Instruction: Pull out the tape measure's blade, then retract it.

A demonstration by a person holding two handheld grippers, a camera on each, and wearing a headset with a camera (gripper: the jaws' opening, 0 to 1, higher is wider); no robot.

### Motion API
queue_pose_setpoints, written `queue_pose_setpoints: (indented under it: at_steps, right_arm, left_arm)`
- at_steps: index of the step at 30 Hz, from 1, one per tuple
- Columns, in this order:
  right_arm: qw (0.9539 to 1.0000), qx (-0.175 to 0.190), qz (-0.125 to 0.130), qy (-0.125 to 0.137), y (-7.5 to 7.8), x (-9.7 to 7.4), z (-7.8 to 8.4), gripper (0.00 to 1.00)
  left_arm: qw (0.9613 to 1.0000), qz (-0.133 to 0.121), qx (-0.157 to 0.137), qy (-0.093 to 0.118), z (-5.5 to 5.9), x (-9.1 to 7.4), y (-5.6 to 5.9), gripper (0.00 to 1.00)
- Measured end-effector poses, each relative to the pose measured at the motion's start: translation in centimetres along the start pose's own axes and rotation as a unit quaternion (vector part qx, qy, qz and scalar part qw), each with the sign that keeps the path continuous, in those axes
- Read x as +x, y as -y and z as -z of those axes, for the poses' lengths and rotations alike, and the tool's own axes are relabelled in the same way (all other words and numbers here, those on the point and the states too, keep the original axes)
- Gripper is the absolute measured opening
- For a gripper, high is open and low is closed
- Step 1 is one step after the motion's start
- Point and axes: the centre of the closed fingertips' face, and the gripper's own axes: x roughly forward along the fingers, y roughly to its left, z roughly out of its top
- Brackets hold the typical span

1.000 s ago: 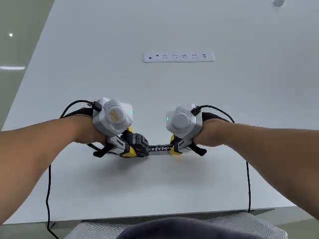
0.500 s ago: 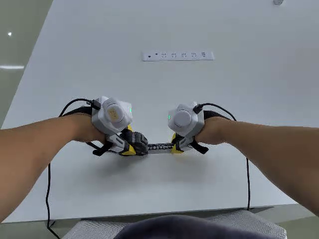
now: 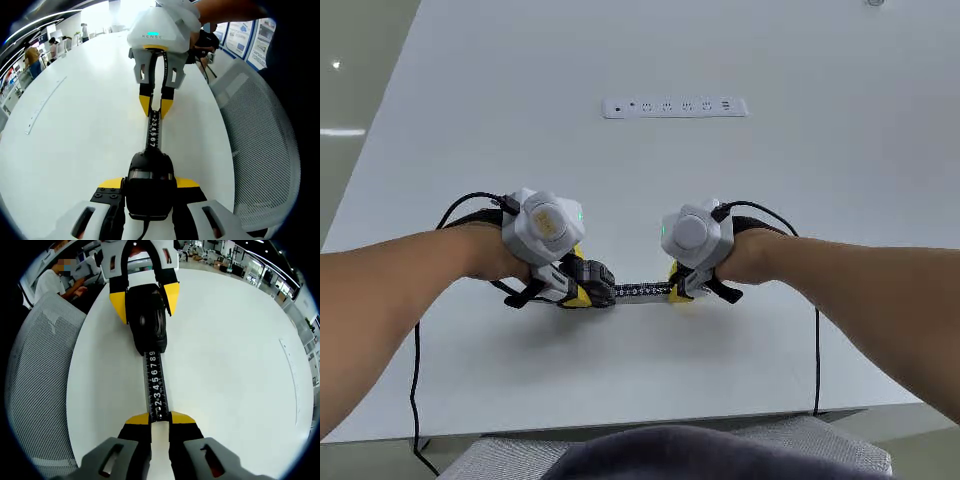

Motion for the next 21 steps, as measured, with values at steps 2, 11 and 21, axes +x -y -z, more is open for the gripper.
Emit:
queue_pose_setpoints:
  at_steps: [2,11,21]
  right_arm:
    - [1.0000,0.001,0.000,0.000,-0.05,-0.03,0.03,0.11]
    - [1.0000,0.001,0.000,-0.004,0.03,-0.15,0.43,0.11]
    - [1.0000,0.004,0.001,-0.008,0.01,-0.41,0.90,0.11]
  left_arm:
    - [1.0000,0.000,-0.001,0.000,-0.01,-0.01,0.00,0.33]
    - [1.0000,-0.001,-0.002,0.002,-0.02,-0.02,-0.02,0.33]
    - [1.0000,0.000,-0.001,0.002,0.09,0.11,-0.11,0.33]
